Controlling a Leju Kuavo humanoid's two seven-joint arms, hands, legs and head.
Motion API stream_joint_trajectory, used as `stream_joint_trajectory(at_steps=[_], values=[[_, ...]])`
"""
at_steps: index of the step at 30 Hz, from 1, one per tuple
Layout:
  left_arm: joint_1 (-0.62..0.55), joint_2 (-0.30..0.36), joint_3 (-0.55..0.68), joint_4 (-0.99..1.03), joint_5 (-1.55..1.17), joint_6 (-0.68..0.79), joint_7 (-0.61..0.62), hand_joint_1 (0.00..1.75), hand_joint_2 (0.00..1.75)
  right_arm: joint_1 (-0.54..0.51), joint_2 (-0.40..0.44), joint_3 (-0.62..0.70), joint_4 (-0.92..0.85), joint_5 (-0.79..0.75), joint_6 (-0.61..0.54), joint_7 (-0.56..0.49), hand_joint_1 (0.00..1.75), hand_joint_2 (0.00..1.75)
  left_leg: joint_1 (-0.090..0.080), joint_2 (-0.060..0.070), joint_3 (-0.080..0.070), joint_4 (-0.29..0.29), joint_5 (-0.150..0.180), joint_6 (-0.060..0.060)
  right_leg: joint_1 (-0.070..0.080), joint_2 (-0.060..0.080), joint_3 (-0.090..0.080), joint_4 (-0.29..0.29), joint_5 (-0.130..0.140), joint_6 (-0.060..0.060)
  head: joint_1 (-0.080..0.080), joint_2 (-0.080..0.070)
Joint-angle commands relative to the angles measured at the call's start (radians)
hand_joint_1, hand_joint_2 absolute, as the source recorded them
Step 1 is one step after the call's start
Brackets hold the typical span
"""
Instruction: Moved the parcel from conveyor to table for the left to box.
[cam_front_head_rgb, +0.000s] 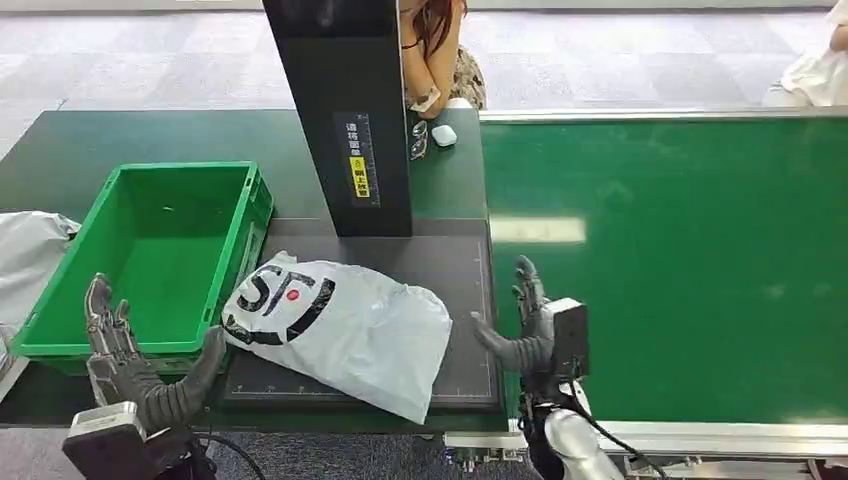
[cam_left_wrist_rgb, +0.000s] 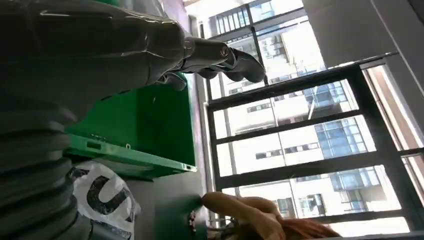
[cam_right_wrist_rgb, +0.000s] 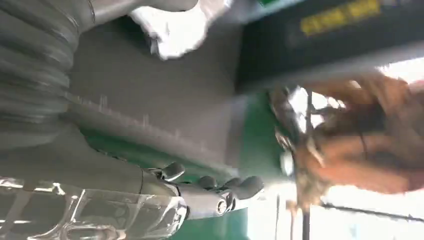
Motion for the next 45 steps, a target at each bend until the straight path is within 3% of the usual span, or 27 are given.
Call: stream_joint_trajectory(at_steps=[1, 5, 10, 15, 21, 24, 36, 45], values=[[-0.042, 0.077, -0.077, 0.114, -0.110, -0.129, 0.128, 0.00, 1.75, 0.145, 0.023, -0.204, -0.229, -0.061, -0.022, -0.057, 0.00, 1.75, 0.000, -0.004, 0.002, -0.002, 0.001, 0.000, 0.000, -0.003, 0.003, -0.002, 0.000, 0.000, 0.000, 0.000], [-0.064, 0.147, -0.183, 0.143, -0.350, -0.337, 0.284, 0.00, 1.75, 0.200, 0.040, -0.266, -0.315, -0.127, -0.003, -0.065, 0.00, 1.75, -0.001, -0.004, 0.002, -0.002, 0.001, 0.000, -0.001, -0.004, 0.002, -0.001, -0.001, 0.000, 0.000, 0.000], [-0.096, 0.172, -0.265, 0.178, -0.458, -0.442, 0.320, 0.00, 1.75, 0.194, 0.052, -0.269, -0.313, -0.139, 0.019, -0.059, 0.00, 1.75, -0.001, -0.001, 0.001, -0.002, 0.001, 0.000, -0.001, -0.001, 0.001, -0.001, 0.000, 0.000, 0.000, 0.000], [-0.249, 0.214, -0.395, 0.335, -0.578, -0.593, 0.353, 0.00, 1.75, 0.162, 0.066, -0.238, -0.295, -0.141, 0.054, -0.045, 0.00, 1.75, 0.000, -0.002, 0.002, -0.002, 0.001, 0.000, 0.000, -0.002, 0.002, -0.001, 0.000, 0.000, 0.000, 0.000], [-0.519, 0.232, -0.527, 0.606, -0.613, -0.624, 0.359, 0.00, 1.75, 0.150, 0.074, -0.233, -0.312, -0.153, 0.081, -0.039, 0.00, 1.75, 0.000, -0.003, 0.001, -0.001, 0.003, 0.000, 0.000, -0.003, 0.002, -0.001, 0.001, 0.000, 0.001, 0.000], [-0.600, 0.238, -0.594, 0.695, -0.580, -0.640, 0.301, 0.00, 1.75, 0.160, 0.071, -0.235, -0.340, -0.162, 0.097, -0.039, 0.00, 1.75, 0.000, -0.004, 0.002, -0.001, 0.003, 0.000, 0.000, -0.003, 0.002, -0.001, 0.001, 0.000, 0.001, 0.000], [-0.756, 0.282, -0.725, 0.757, -0.474, -0.621, 0.311, 0.00, 1.75, 0.251, 0.065, -0.265, -0.438, -0.166, 0.162, -0.047, 0.00, 1.75, 0.000, -0.002, 0.001, 0.000, 0.002, -0.001, 0.000, -0.001, 0.001, 0.000, 0.002, 0.000, 0.000, 0.000], [-0.766, 0.308, -0.736, 0.748, -0.456, -0.614, 0.319, 0.00, 1.75, 0.267, 0.064, -0.279, -0.462, -0.166, 0.178, -0.054, 0.00, 1.75, 0.000, 0.000, 0.002, -0.001, 0.002, 0.000, 0.000, 0.000, 0.001, 0.000, 0.002, 0.000, 0.000, 0.000]])
